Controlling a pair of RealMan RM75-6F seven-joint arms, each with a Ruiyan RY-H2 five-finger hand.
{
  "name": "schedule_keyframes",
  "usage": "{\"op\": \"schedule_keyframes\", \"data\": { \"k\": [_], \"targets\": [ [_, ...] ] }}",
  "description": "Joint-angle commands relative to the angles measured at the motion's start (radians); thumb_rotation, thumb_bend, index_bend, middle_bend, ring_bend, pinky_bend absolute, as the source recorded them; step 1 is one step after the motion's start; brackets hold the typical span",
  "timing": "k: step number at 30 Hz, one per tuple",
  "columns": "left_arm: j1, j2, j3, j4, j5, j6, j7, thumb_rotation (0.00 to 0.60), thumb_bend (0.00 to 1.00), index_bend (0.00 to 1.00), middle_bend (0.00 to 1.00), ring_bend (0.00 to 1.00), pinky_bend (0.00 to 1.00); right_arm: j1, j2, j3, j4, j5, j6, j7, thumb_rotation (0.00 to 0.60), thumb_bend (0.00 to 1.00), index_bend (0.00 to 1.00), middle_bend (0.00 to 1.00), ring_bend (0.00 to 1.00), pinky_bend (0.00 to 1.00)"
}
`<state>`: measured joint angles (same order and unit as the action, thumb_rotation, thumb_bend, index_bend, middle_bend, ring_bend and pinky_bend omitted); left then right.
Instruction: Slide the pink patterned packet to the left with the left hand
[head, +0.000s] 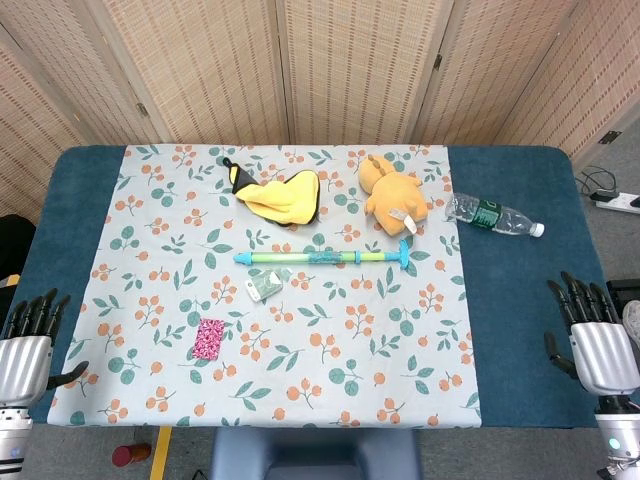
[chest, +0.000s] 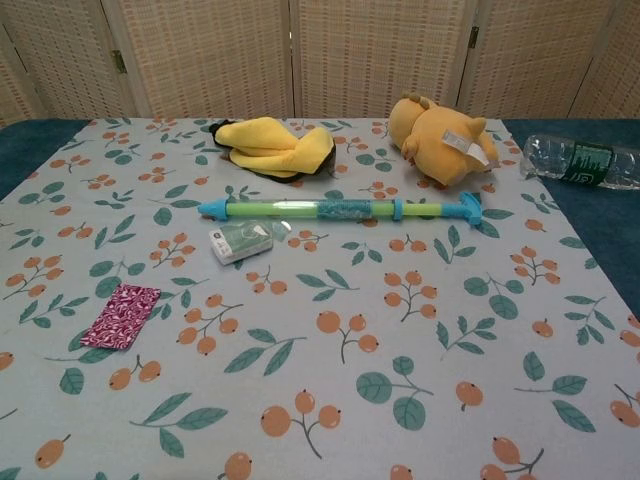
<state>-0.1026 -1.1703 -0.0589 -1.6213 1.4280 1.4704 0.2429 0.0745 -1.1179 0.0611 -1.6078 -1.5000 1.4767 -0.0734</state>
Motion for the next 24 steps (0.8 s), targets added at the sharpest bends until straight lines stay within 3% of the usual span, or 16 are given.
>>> {"op": "schedule_keyframes", "data": {
  "k": [1, 24],
  "targets": [
    [-0.002, -0.007, -0.001, 0.004, -0.007, -0.004, 0.006, 0.6, 0.18, 0.09, 0.0, 0.0, 0.0, 0.001, 0.0, 0.0, 0.0, 0.0, -0.001, -0.002, 0.575, 0.52, 0.0, 0.0, 0.0, 0.0],
    [-0.022, -0.007, 0.013, 0.013, 0.064, -0.01, -0.082, 0.6, 0.18, 0.14, 0.02, 0.0, 0.0, -0.016, 0.004, 0.0, 0.01, -0.01, 0.031, 0.033, 0.574, 0.52, 0.0, 0.0, 0.0, 0.0]
  ]
}}
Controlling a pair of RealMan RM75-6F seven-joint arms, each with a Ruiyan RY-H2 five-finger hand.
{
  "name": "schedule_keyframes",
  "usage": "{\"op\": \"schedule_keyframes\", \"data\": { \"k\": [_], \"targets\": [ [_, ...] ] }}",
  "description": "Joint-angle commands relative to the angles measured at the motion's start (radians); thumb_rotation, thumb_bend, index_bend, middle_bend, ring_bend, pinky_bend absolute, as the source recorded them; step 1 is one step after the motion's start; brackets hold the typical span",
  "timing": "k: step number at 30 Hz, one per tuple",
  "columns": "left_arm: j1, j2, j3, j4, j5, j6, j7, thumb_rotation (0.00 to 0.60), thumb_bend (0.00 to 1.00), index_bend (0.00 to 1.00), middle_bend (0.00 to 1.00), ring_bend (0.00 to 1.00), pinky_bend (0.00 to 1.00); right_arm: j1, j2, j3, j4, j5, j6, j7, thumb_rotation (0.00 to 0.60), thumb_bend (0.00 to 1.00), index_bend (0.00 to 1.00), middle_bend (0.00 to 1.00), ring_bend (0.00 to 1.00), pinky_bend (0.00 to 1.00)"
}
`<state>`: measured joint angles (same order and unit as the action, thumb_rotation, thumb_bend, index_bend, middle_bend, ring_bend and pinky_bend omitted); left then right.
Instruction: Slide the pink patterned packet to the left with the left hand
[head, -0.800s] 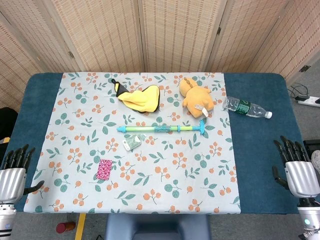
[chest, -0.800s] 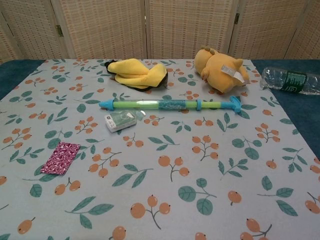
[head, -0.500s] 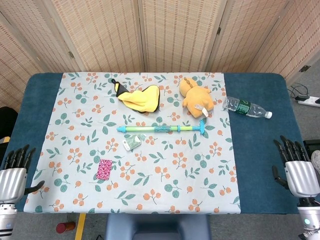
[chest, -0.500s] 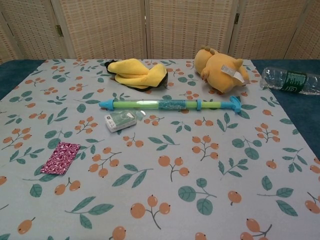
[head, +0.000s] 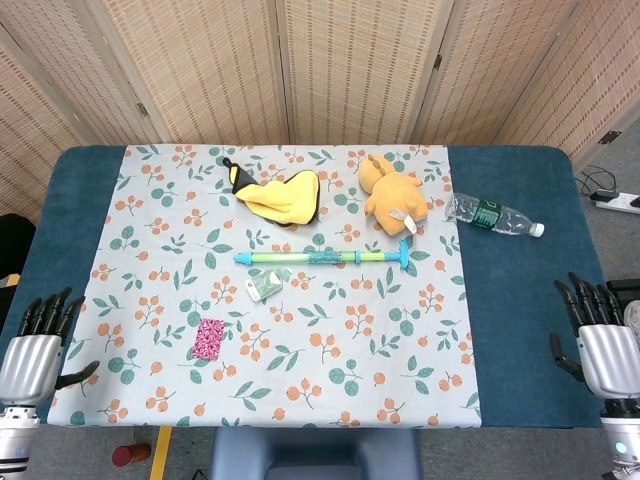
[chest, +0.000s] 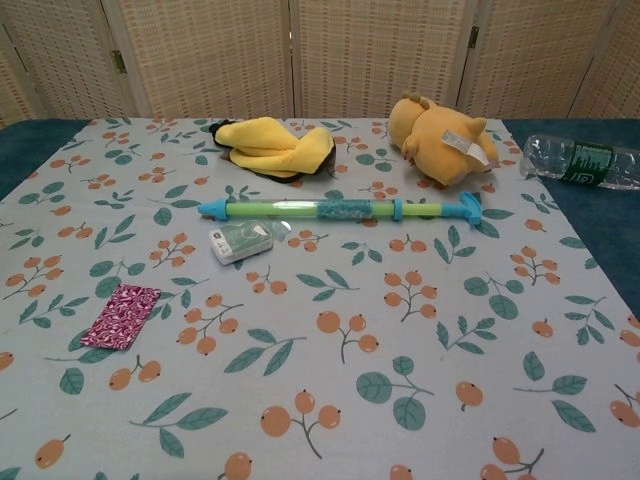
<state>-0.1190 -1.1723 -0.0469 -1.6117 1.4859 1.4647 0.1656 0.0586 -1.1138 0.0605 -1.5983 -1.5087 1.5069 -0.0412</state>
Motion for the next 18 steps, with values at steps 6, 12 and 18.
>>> {"op": "schedule_keyframes", "data": {
  "k": [6, 12, 18],
  "targets": [
    [-0.057, -0.006, 0.008, 0.013, 0.047, -0.071, -0.046, 0.6, 0.19, 0.18, 0.03, 0.0, 0.0, 0.0, 0.004, 0.003, -0.002, -0.007, 0.007, 0.007, 0.574, 0.52, 0.0, 0.0, 0.0, 0.0],
    [-0.138, -0.003, 0.016, 0.032, 0.11, -0.162, -0.111, 0.6, 0.19, 0.21, 0.03, 0.0, 0.0, -0.004, 0.017, 0.004, -0.013, -0.009, 0.014, 0.011, 0.577, 0.52, 0.0, 0.0, 0.0, 0.0],
    [-0.227, -0.005, 0.029, 0.042, 0.142, -0.285, -0.132, 0.6, 0.2, 0.25, 0.04, 0.01, 0.0, -0.01, 0.02, 0.004, -0.017, -0.015, 0.026, 0.017, 0.575, 0.52, 0.0, 0.0, 0.0, 0.0]
  ]
}}
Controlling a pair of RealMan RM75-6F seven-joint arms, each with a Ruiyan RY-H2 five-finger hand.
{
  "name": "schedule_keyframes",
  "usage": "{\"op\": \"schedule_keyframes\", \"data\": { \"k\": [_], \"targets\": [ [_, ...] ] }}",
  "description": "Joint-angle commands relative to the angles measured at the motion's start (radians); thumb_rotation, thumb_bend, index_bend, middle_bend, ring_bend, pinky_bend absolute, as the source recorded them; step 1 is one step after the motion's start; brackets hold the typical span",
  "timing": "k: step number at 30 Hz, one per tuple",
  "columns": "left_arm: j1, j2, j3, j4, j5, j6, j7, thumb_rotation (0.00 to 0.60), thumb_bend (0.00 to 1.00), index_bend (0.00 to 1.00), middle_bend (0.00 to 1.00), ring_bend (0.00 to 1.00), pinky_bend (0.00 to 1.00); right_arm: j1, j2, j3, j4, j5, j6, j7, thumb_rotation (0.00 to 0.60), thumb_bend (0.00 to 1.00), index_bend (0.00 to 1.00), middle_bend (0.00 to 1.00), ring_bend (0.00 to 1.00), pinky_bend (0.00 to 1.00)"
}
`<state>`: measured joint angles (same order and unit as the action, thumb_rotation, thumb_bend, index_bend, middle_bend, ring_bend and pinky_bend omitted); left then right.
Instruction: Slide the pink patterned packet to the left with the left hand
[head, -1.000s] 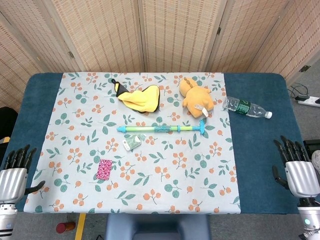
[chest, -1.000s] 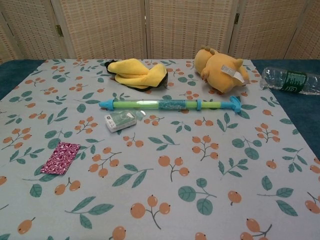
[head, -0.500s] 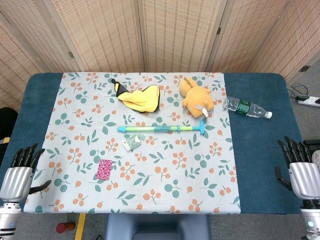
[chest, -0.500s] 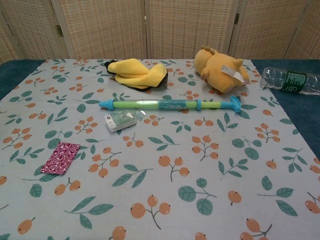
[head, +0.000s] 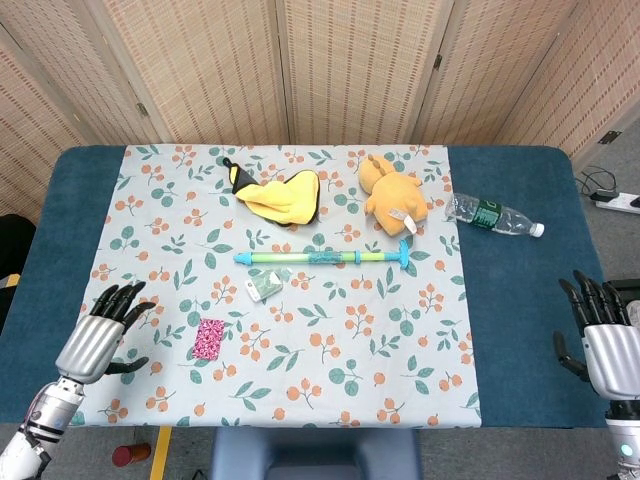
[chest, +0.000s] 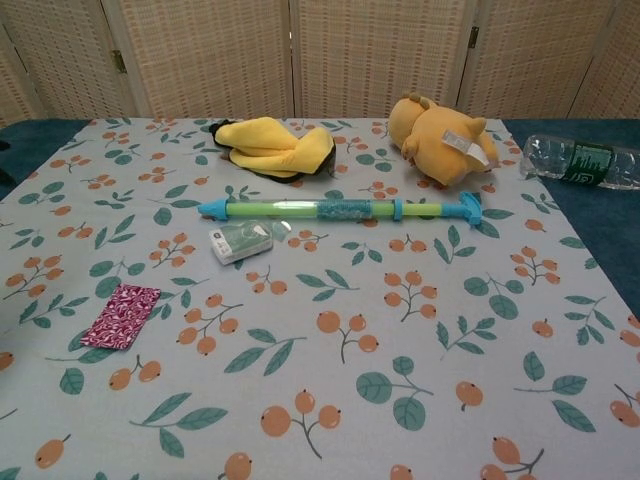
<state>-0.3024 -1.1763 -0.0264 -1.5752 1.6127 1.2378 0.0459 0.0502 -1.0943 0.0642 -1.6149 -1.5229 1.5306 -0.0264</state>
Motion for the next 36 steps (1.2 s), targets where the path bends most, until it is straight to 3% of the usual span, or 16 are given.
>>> {"op": "schedule_keyframes", "data": {
  "k": [1, 7, 9, 13, 15, 22, 36],
  "targets": [
    [-0.06, -0.003, 0.01, 0.005, 0.013, -0.085, -0.01, 0.6, 0.2, 0.25, 0.04, 0.01, 0.0, -0.002, 0.0, 0.0, 0.0, -0.002, 0.004, 0.004, 0.574, 0.52, 0.0, 0.0, 0.0, 0.0],
    [-0.131, -0.024, 0.01, -0.003, -0.041, -0.221, -0.012, 0.594, 0.22, 0.27, 0.04, 0.0, 0.0, -0.006, 0.002, -0.001, -0.001, 0.001, 0.005, 0.01, 0.575, 0.52, 0.0, 0.0, 0.0, 0.0],
    [-0.153, -0.029, 0.006, -0.012, -0.081, -0.274, -0.021, 0.503, 0.22, 0.28, 0.03, 0.0, 0.0, -0.006, 0.003, -0.001, -0.001, 0.001, 0.003, 0.011, 0.575, 0.52, 0.0, 0.0, 0.0, 0.0],
    [-0.179, -0.052, -0.006, -0.01, -0.141, -0.325, -0.035, 0.158, 0.25, 0.31, 0.01, 0.0, 0.0, -0.006, 0.003, -0.002, -0.004, 0.002, -0.001, 0.01, 0.574, 0.52, 0.0, 0.0, 0.0, 0.0],
    [-0.183, -0.073, -0.009, 0.006, -0.16, -0.325, -0.015, 0.091, 0.25, 0.34, 0.01, 0.0, 0.0, -0.006, 0.005, -0.003, -0.007, 0.004, -0.004, 0.007, 0.574, 0.52, 0.0, 0.0, 0.0, 0.0],
    [-0.183, -0.132, 0.008, 0.05, -0.175, -0.318, 0.005, 0.059, 0.25, 0.38, 0.0, 0.0, 0.0, -0.006, 0.007, -0.003, -0.011, 0.01, -0.01, 0.005, 0.575, 0.52, 0.0, 0.0, 0.0, 0.0],
    [-0.189, -0.234, 0.044, 0.117, -0.112, -0.268, 0.028, 0.052, 0.27, 0.38, 0.0, 0.0, 0.0, -0.006, 0.004, -0.005, -0.013, 0.006, -0.012, 0.007, 0.575, 0.52, 0.0, 0.0, 0.0, 0.0]
  ]
}}
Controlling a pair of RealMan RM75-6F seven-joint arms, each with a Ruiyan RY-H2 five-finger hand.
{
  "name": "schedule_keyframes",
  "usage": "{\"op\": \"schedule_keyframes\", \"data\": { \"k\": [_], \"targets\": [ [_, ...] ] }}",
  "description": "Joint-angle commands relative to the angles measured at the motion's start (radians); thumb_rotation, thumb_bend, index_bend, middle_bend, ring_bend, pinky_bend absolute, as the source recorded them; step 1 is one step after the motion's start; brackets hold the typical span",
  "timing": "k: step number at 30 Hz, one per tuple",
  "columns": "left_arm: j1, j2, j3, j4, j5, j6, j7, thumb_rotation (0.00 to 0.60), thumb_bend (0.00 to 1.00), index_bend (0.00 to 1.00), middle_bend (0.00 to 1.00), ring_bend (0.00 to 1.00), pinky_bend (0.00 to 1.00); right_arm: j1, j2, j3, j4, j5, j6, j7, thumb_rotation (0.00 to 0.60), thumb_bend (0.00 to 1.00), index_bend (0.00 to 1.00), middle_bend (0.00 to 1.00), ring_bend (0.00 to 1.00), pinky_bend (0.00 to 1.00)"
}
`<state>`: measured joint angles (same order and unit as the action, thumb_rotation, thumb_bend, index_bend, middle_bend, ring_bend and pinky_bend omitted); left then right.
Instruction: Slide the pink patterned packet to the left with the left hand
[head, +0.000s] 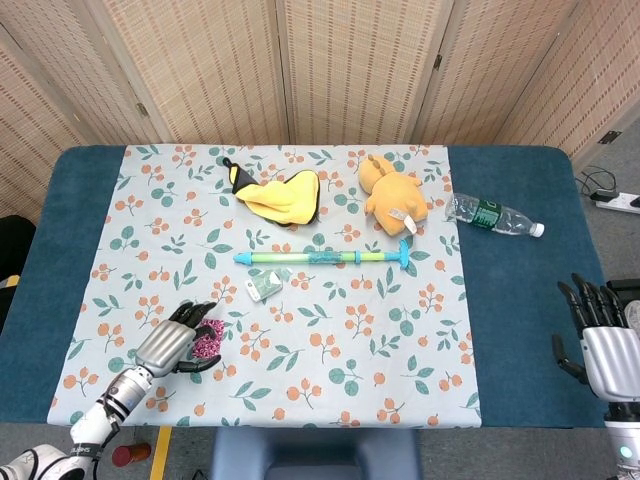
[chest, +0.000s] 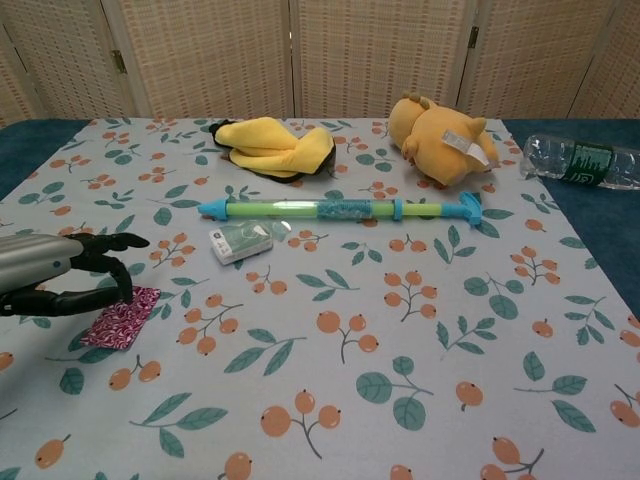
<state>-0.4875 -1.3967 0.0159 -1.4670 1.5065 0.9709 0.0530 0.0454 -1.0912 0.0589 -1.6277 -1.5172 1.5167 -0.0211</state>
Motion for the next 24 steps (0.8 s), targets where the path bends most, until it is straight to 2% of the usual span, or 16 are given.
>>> {"op": "schedule_keyframes", "data": {
  "k": [1, 15, 24],
  "targets": [
    [-0.004, -0.02, 0.002, 0.011, -0.009, -0.001, 0.03, 0.052, 0.27, 0.38, 0.0, 0.0, 0.0, -0.002, 0.0, 0.0, 0.0, 0.0, 0.002, 0.002, 0.575, 0.52, 0.0, 0.0, 0.0, 0.0],
    [-0.011, -0.075, 0.0, 0.05, -0.058, -0.014, 0.07, 0.049, 0.29, 0.38, 0.0, 0.0, 0.0, -0.007, -0.002, -0.002, 0.004, 0.0, 0.005, 0.01, 0.575, 0.52, 0.0, 0.0, 0.0, 0.0],
    [-0.009, -0.062, 0.001, 0.054, -0.106, -0.03, 0.09, 0.052, 0.29, 0.38, 0.0, 0.0, 0.0, -0.003, 0.0, 0.001, 0.005, 0.012, -0.009, 0.013, 0.575, 0.52, 0.0, 0.0, 0.0, 0.0]
  ]
}}
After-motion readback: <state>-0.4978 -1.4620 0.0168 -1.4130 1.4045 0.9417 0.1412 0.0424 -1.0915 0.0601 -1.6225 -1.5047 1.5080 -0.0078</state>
